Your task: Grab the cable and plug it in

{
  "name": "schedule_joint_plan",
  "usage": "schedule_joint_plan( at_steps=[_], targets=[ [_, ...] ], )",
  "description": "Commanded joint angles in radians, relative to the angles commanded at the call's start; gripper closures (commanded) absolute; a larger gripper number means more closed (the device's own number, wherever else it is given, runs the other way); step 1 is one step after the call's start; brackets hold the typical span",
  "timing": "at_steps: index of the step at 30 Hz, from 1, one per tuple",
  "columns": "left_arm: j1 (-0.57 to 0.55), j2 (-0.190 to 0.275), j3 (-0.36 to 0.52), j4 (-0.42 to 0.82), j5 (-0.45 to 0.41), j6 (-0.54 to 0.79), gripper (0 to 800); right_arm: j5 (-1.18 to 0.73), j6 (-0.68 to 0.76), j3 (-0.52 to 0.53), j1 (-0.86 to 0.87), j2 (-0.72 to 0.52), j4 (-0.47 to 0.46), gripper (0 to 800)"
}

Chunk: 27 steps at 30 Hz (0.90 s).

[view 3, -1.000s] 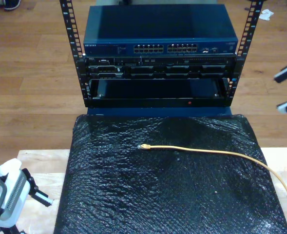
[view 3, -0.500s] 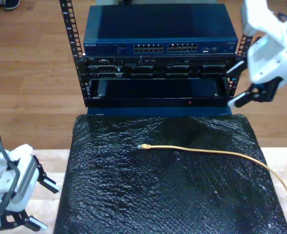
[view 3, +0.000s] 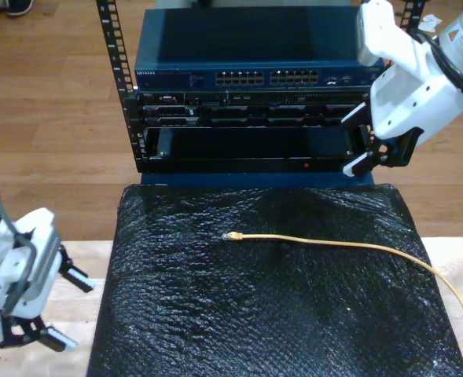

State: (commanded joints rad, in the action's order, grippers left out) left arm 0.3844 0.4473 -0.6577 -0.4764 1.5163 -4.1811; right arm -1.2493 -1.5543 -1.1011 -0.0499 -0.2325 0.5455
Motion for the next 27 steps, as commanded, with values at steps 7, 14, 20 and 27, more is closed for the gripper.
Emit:
schedule_joint_plan(
  at_steps=[7,14,20,27],
  targets=[
    [-0.063,-0.025,-0.003,0.0,-0.052,-0.041,0,0.115,0.084,0.02,-0.133,0.043,-0.158,8],
    [-0.066,-0.069,0.0,-0.003,-0.129,-0.044,0,0.193,0.175,0.021,-0.239,0.107,-0.287,8],
    [-0.066,-0.084,-0.006,-0.037,-0.18,-0.057,0,0.245,0.206,0.018,-0.302,0.169,-0.311,9],
    [-0.066,-0.098,-0.043,-0.037,-0.183,-0.058,0,0.302,0.293,0.015,-0.354,0.236,-0.397,9]
  ],
)
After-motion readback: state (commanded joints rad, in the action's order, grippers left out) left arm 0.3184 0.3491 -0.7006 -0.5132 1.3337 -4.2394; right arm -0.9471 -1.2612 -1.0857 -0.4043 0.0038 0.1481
